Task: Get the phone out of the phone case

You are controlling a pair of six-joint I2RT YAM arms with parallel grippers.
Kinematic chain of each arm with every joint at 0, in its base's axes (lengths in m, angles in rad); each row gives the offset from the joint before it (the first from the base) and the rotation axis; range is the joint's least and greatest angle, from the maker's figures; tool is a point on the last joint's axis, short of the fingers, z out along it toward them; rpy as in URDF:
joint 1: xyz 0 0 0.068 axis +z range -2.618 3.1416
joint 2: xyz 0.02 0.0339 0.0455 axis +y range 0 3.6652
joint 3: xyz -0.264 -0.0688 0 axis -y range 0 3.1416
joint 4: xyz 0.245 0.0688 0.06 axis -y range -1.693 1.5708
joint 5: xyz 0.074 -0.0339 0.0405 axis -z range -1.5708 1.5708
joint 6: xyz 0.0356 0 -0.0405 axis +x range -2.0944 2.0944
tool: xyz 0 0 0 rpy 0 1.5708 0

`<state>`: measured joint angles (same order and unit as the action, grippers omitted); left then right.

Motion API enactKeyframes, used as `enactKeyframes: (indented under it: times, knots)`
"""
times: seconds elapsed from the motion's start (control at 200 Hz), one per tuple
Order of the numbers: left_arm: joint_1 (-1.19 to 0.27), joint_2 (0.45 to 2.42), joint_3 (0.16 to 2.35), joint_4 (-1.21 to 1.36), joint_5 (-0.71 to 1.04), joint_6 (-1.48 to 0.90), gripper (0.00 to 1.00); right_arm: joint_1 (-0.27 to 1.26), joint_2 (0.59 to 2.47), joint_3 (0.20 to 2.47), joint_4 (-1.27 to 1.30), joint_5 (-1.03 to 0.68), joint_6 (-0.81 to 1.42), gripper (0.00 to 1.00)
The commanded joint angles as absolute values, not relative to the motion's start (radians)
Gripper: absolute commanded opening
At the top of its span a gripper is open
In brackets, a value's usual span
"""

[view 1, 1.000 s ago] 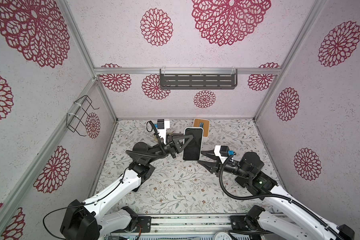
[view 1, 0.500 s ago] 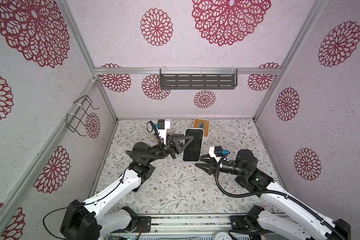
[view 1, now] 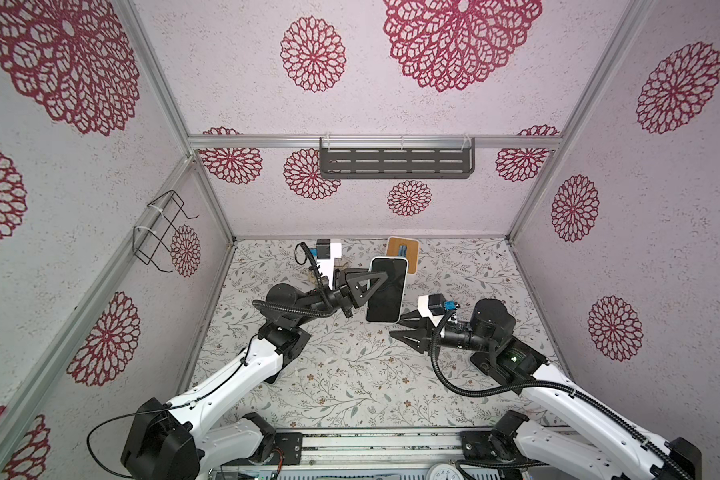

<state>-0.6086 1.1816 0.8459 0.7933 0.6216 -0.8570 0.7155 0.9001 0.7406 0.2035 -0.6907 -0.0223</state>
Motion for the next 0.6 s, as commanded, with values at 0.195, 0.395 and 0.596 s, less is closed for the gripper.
enactKeyframes:
  times: [0.195,0.395,0.596]
  knots:
    - [-0.611,1.184,0.838,0.841,0.628,-0.832,0.0,0.71,0.896,0.804,0.232,-0.725,0.005,0.36]
    - [-0.611,1.186,0.836,0.845,0.626,-0.834,0.0,0.71,0.899,0.803,0.229,-0.728,0.0,0.3]
    - [-0.612,1.193,0.842,0.841,0.627,-0.839,0.0,0.71,0.91,0.802,0.244,-0.741,-0.01,0.11]
